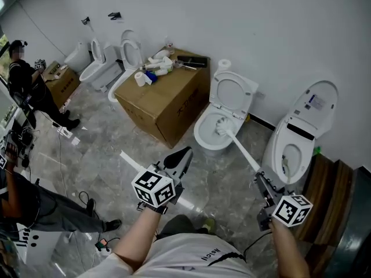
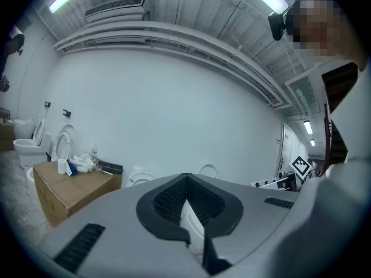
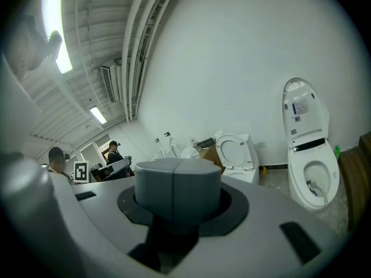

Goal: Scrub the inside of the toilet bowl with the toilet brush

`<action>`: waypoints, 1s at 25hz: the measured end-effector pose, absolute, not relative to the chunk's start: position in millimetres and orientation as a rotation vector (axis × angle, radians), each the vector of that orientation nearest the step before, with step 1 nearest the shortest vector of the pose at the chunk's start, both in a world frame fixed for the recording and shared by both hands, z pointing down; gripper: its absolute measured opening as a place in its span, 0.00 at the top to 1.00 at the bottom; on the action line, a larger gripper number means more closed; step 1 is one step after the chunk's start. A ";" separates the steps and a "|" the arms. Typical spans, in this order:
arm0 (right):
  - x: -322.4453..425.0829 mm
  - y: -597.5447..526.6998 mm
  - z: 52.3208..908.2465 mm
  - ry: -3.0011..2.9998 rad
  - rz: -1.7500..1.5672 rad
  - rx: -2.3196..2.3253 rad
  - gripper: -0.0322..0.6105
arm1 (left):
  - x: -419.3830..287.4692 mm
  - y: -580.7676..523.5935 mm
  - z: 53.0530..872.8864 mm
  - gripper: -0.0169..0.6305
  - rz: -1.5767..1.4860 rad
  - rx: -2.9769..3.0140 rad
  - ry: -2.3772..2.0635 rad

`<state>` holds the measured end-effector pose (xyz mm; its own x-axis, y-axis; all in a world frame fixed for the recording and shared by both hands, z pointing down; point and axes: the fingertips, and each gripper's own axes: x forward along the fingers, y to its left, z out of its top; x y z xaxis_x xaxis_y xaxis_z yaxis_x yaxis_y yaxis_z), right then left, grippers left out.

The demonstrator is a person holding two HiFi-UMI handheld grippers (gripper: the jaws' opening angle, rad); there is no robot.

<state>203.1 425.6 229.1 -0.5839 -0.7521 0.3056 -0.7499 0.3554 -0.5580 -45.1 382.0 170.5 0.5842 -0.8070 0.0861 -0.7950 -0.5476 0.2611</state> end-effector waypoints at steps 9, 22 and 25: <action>202.4 399.2 253.4 2.586 -1.136 -1.449 0.71 | -43.9 355.3 182.5 0.96 -0.049 2.538 -1.321; 166.8 284.1 303.3 2.617 -1.258 -1.527 0.71 | -67.5 215.5 232.8 0.96 -0.027 2.531 -1.277; 154.3 244.9 318.1 2.645 -1.278 -1.560 0.71 | -76.3 170.2 246.4 0.96 -0.015 2.532 -1.260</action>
<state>154.3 244.9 318.1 -0.5470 -0.6691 0.5031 -0.8099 0.2710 -0.5202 -76.3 170.2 246.4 0.6124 -0.7801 0.1283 -0.7769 -0.5637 0.2805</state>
